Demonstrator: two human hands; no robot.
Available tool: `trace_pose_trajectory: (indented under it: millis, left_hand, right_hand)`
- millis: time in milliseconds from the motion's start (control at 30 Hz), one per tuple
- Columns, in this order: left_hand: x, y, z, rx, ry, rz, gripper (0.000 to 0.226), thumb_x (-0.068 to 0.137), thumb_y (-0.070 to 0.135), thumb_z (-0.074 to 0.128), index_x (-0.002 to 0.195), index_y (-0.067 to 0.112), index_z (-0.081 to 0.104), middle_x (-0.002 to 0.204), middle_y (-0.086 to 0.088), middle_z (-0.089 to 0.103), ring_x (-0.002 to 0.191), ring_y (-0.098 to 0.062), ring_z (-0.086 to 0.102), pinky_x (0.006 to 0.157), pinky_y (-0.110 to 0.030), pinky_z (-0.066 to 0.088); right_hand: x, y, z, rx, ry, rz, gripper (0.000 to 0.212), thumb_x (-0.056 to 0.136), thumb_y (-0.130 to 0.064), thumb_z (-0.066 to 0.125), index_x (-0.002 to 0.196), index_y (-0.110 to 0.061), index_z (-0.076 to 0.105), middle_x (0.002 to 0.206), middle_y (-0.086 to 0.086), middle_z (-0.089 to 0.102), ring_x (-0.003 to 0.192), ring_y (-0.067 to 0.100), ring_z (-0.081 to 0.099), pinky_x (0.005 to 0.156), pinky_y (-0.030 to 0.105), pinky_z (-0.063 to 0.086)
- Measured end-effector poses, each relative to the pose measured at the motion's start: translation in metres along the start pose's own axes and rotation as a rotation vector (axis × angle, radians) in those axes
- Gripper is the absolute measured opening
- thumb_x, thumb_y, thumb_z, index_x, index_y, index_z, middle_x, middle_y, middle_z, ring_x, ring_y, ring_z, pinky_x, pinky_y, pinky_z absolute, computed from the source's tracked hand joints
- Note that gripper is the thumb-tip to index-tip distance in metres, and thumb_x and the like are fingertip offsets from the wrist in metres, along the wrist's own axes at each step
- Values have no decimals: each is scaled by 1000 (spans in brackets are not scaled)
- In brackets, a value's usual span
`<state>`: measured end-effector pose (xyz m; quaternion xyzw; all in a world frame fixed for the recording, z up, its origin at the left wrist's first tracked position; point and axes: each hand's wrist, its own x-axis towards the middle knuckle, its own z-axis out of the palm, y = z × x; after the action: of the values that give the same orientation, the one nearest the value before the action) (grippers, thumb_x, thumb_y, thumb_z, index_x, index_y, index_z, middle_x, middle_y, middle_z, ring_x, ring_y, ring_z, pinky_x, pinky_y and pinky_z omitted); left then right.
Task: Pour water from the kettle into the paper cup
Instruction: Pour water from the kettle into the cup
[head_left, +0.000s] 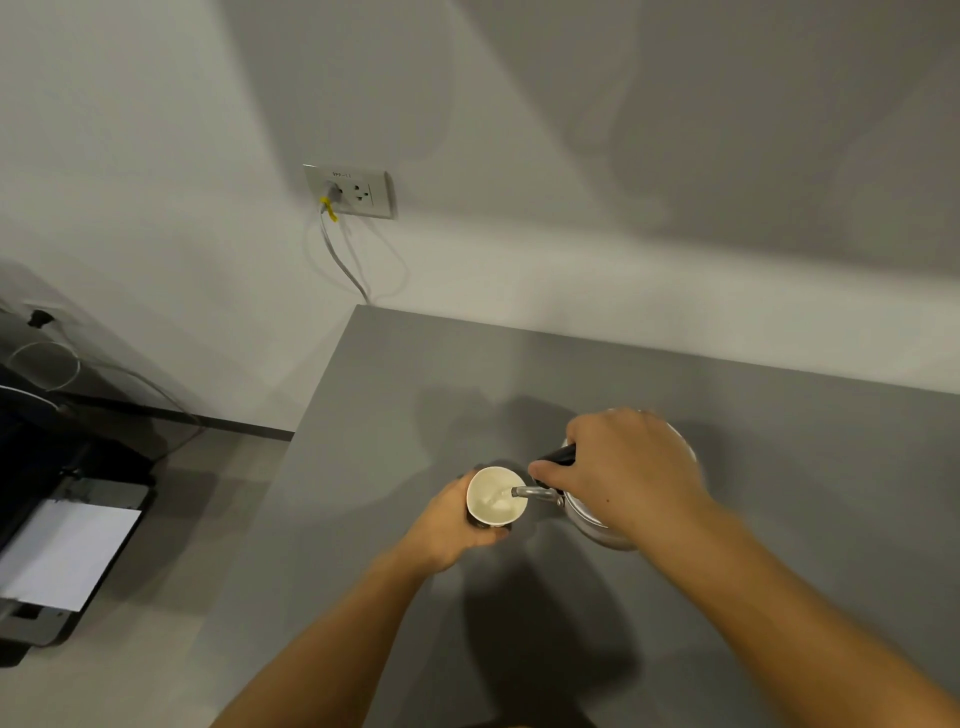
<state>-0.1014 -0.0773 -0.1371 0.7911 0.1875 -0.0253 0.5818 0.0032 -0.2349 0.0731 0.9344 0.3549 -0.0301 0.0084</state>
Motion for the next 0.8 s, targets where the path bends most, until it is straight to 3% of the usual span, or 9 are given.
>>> trace_pose_trajectory:
  millis: [200, 367, 433, 567, 800]
  left_hand:
    - [0, -1, -1, 11, -9, -11, 68, 73, 18, 90, 133, 33, 60, 123, 7, 72, 113, -9, 68, 101, -31, 54]
    - [1, -2, -1, 3, -15, -19, 70, 71, 17, 90, 131, 34, 60, 123, 7, 72, 112, -8, 68, 97, -24, 53]
    - [1, -1, -1, 8, -17, -20, 69, 70, 20, 90, 129, 38, 60, 122, 9, 73, 111, -5, 68, 92, -18, 51]
    - [1, 0, 0, 9, -13, -23, 69, 69, 22, 90, 126, 45, 60, 122, 10, 73, 112, -6, 68, 93, -17, 51]
    - [0, -2, 1, 30, 0, -29, 68, 67, 27, 90, 116, 60, 55, 121, 12, 71, 111, -4, 67, 90, -13, 50]
  right_hand:
    - [1, -5, -2, -27, -10, -7, 47, 82, -66, 55, 72, -22, 66, 67, -1, 64, 65, 21, 53, 61, 31, 30]
    - [5, -8, 0, -36, -3, -15, 47, 81, -67, 56, 66, -22, 61, 60, -1, 56, 61, 21, 52, 58, 33, 31]
    - [6, -8, 1, -40, 1, -23, 48, 80, -66, 57, 63, -21, 59, 56, -2, 53, 58, 21, 51, 54, 33, 28]
    - [9, -9, 1, -44, 1, -33, 50, 79, -66, 57, 57, -22, 51, 53, -2, 50, 55, 21, 48, 47, 33, 19]
    - [12, -10, 2, -50, -7, -54, 51, 81, -61, 59, 54, -22, 40, 52, -3, 39, 59, 23, 47, 52, 34, 21]
